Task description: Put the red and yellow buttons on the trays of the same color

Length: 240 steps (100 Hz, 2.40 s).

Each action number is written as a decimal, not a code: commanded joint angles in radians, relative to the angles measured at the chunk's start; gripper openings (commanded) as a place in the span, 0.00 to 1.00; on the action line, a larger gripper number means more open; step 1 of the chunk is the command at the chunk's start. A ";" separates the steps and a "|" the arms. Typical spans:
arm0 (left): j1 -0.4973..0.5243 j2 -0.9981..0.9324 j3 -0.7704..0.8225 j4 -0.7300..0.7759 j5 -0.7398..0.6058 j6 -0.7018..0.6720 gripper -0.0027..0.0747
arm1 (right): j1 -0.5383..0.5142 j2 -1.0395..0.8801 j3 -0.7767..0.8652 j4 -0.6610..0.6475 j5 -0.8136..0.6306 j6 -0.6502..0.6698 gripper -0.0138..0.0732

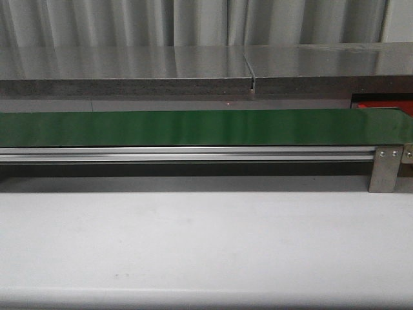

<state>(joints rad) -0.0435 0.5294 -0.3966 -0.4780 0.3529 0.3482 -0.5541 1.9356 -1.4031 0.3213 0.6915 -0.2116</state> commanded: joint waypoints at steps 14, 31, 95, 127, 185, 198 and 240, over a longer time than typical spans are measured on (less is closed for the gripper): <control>-0.008 0.001 -0.028 -0.020 -0.070 -0.001 0.01 | 0.000 -0.016 -0.023 0.033 -0.055 -0.008 0.40; -0.008 0.001 -0.028 -0.020 -0.070 -0.001 0.01 | 0.000 -0.010 -0.023 0.034 -0.048 -0.010 0.47; -0.008 0.001 -0.028 -0.020 -0.070 -0.001 0.01 | 0.050 -0.220 -0.026 0.066 -0.039 -0.054 0.83; -0.008 0.001 -0.028 -0.020 -0.070 -0.001 0.01 | 0.262 -0.514 0.059 0.071 -0.088 -0.134 0.83; -0.008 0.001 -0.028 -0.020 -0.070 -0.001 0.01 | 0.398 -1.115 0.555 0.071 -0.082 -0.148 0.78; -0.008 0.001 -0.028 -0.020 -0.070 -0.001 0.01 | 0.398 -1.215 0.639 0.071 -0.066 -0.148 0.55; -0.008 0.001 -0.028 -0.020 -0.070 -0.001 0.01 | 0.398 -1.282 0.687 0.071 -0.035 -0.148 0.08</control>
<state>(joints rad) -0.0435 0.5294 -0.3966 -0.4780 0.3529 0.3482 -0.1574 0.6550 -0.6931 0.3789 0.7223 -0.3485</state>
